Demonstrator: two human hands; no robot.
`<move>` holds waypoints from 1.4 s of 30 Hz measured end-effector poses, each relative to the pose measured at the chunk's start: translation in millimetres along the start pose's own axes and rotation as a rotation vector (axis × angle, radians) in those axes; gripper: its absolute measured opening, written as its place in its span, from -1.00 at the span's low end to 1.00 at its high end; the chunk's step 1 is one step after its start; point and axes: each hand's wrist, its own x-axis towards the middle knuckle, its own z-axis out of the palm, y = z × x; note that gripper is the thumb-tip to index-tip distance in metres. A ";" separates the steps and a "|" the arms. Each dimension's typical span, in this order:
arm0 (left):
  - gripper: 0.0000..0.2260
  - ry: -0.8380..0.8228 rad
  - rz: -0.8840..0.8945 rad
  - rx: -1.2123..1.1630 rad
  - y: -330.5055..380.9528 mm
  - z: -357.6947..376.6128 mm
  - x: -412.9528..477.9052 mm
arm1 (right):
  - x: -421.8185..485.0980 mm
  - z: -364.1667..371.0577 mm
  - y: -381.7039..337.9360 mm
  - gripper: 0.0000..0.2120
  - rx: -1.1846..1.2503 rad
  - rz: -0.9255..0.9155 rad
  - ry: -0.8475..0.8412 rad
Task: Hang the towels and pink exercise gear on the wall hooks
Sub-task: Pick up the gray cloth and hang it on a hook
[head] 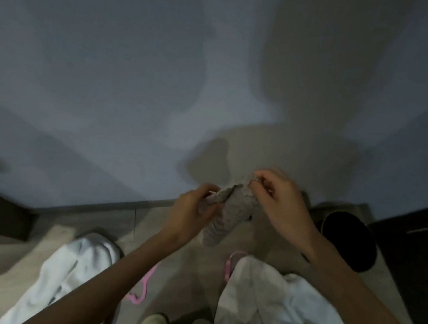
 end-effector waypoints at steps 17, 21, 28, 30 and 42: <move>-0.89 0.074 0.632 0.207 342.4 -224.5 48.4 | 29.7 -230.2 -211.0 -0.77 0.274 -0.215 0.181; -0.90 0.014 0.743 0.240 387.4 -237.9 51.4 | 30.9 -244.2 -240.4 -0.68 0.282 -0.256 0.269; -0.90 -0.029 0.934 0.327 452.5 -281.8 51.6 | 39.7 -293.0 -287.4 -0.90 0.301 -0.355 0.305; -0.86 0.013 0.979 0.379 472.4 -295.3 54.5 | 39.5 -311.4 -305.6 -0.90 0.283 -0.403 0.328; -0.91 0.085 1.280 0.446 605.6 -342.1 60.3 | 47.2 -404.8 -402.4 -0.66 0.455 -0.376 0.305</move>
